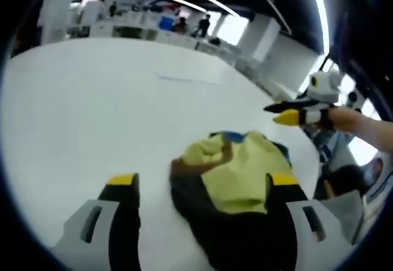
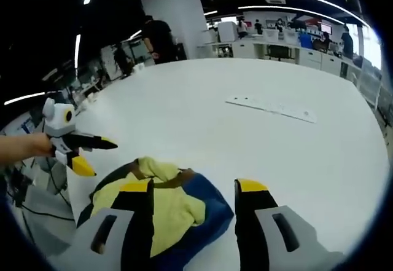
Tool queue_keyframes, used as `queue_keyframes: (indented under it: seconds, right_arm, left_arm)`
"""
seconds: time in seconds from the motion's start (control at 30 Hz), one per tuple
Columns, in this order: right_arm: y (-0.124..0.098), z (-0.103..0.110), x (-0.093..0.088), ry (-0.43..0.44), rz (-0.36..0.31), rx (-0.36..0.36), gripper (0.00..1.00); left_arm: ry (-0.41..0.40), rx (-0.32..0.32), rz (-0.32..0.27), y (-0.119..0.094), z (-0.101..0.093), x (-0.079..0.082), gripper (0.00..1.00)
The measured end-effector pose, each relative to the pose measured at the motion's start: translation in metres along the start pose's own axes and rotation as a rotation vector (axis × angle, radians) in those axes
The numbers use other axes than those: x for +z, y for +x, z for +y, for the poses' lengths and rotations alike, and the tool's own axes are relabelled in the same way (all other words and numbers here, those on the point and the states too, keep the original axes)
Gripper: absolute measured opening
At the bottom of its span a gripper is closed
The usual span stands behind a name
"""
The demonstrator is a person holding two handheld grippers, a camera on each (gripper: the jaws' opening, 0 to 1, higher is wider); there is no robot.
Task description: Fold the garment on the visible template until the final outline fits inside the template.
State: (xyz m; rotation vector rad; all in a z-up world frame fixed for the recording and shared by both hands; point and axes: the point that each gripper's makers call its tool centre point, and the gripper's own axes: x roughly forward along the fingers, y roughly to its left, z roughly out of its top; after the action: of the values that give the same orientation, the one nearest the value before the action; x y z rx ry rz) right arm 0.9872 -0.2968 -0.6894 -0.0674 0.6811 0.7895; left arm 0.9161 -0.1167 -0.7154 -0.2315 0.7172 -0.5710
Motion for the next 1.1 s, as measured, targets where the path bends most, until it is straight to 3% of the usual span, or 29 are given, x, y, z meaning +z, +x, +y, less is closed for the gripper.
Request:
queue_keyframes:
  seconds: [0.17, 0.83, 1.1]
  right_arm:
    - [0.011, 0.001, 0.002, 0.010, -0.006, 0.020, 0.47]
    - [0.055, -0.012, -0.020, 0.022, 0.099, 0.069, 0.46]
    - [0.062, -0.014, -0.026, 0.006, 0.129, 0.078, 0.44]
  left_arm:
    - [-0.009, -0.008, -0.001, 0.005, 0.001, 0.001, 0.79]
    - [-0.117, -0.035, 0.024, 0.028, 0.002, -0.009, 0.74]
    - [-0.163, -0.033, 0.026, 0.029, 0.004, -0.014, 0.73]
